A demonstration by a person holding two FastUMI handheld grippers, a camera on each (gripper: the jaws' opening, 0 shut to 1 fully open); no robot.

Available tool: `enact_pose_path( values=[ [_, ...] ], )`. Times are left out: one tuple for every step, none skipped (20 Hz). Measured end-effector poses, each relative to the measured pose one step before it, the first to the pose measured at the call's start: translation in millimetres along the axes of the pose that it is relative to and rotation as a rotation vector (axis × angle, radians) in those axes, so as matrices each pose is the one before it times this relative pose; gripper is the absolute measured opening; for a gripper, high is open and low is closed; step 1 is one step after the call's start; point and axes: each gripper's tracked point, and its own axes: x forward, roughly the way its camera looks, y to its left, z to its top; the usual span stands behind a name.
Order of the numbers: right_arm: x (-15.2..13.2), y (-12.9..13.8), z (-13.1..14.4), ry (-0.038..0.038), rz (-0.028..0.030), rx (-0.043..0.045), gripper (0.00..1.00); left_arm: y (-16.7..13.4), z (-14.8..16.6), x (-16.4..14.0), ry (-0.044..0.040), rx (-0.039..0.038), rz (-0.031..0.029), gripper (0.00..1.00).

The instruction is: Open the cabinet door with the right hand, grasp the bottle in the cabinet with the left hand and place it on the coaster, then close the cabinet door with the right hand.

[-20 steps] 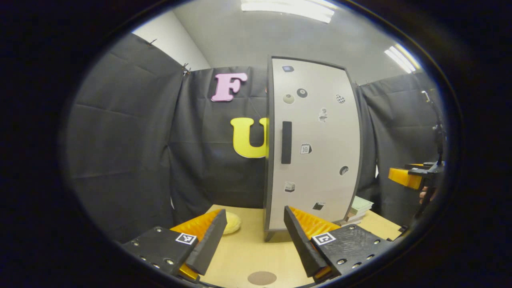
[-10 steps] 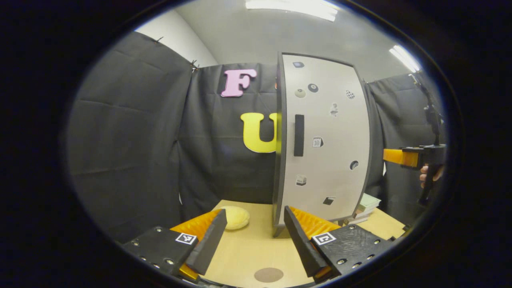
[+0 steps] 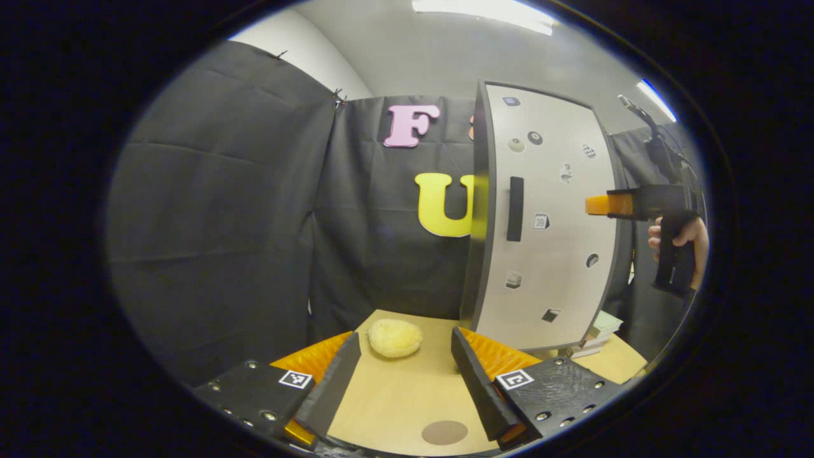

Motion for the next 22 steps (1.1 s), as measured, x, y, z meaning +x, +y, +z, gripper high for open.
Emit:
enact_pose_path(
  values=[
    [6.82,8.36,5.05,-0.01299,0.00961,0.00346,0.98,5.19,-2.44,0.25,0.00652,-0.00859,0.01123,0.86],
    [7.62,8.95,3.85,-0.00547,0.01350,0.01107,0.98,4.59,-1.41,0.65,0.00522,-0.00806,0.00927,0.86],
    [8.09,9.71,2.27,0.00093,0.01590,0.01780,0.98,5.82,-1.53,-0.39,0.00640,-0.00565,0.00743,0.87],
    [9.48,9.14,0.56,0.00203,0.01389,0.01480,0.97,4.52,-1.87,0.77,0.00456,-0.00086,0.00774,0.87],
    [10.70,6.58,-0.25,0.00367,0.00757,0.00542,0.97,5.20,-0.05,0.60,-0.00022,0.00167,0.01097,0.87],
    [11.56,4.47,-2.78,0.00721,0.00026,-0.00268,0.98,4.88,2.08,0.76,-0.00522,0.00232,0.00966,0.89],
    [10.39,4.33,-3.88,0.01013,-0.00278,-0.00448,0.98,4.24,0.80,0.23,-0.00441,0.00254,0.00939,0.87],
    [9.98,5.00,-2.87,0.00678,0.00312,-0.00157,0.98,3.51,0.54,-0.23,-0.00158,0.00281,0.00746,0.86],
    [8.76,5.18,-3.70,0.01017,0.00498,0.00109,0.97,3.37,-1.11,0.09,0.00172,0.00310,0.00747,0.89],
    [7.66,4.86,-3.48,0.01245,0.00447,0.00335,0.97,3.90,-0.80,0.38,0.00269,0.00240,0.00602,0.89],
    [5.82,4.71,-3.41,0.01005,0.00586,0.00449,0.98,1.95,-1.24,0.52,0.00312,0.00191,0.00566,0.86],
    [5.87,4.42,-2.98,0.00954,0.00295,0.00434,0.97,3.13,-0.60,1.41,0.00432,0.00206,0.00630,0.89],
    [5.57,3.78,-2.94,0.00666,0.00163,0.00406,0.98,2.94,-2.18,0.97,0.00520,0.00188,0.00613,0.89],
    [5.46,3.06,-2.22,0.00683,-0.00661,0.00096,0.97,2.73,-1.02,0.78,0.00301,0.00048,0.00541,0.89],
    [4.63,0.40,-2.06,0.00879,-0.01448,-0.00021,0.98,3.31,-1.46,-1.46,0.00250,-0.00048,0.00484,0.87],
    [4.16,2.61,-3.41,0.01736,-0.00851,0.00084,0.98,3.18,-0.87,-0.40,0.00323,-0.00150,0.00523,0.87],
    [3.47,2.50,-2.26,0.01713,-0.00179,0.00527,0.98,3.25,-2.33,-0.44,0.00214,-0.00270,0.00520,0.87],
    [2.99,4.55,-1.96,0.01320,-0.00009,0.00471,0.98,2.99,-0.65,-1.16,0.00231,-0.00269,0.00573,0.87],
    [3.09,3.63,-1.86,0.01252,0.00030,0.00233,0.89,1.03,-1.26,-0.74,0.00458,-0.00298,0.00542,0.87],
    [1.80,2.65,-1.23,0.01011,-0.00414,0.00232,0.85,-0.39,-1.71,-0.21,0.00828,0.00024,0.00527,0.87],
    [2.02,1.11,-0.84,0.00947,-0.00629,0.00666,0.77,1.55,-2.27,0.00,0.00767,0.00756,0.00456,0.87],
    [2.03,2.61,-1.81,0.01158,0.00297,0.00931,0.72,-0.49,-0.06,0.24,-0.00019,0.01059,-0.00223,0.87]
  ],
)
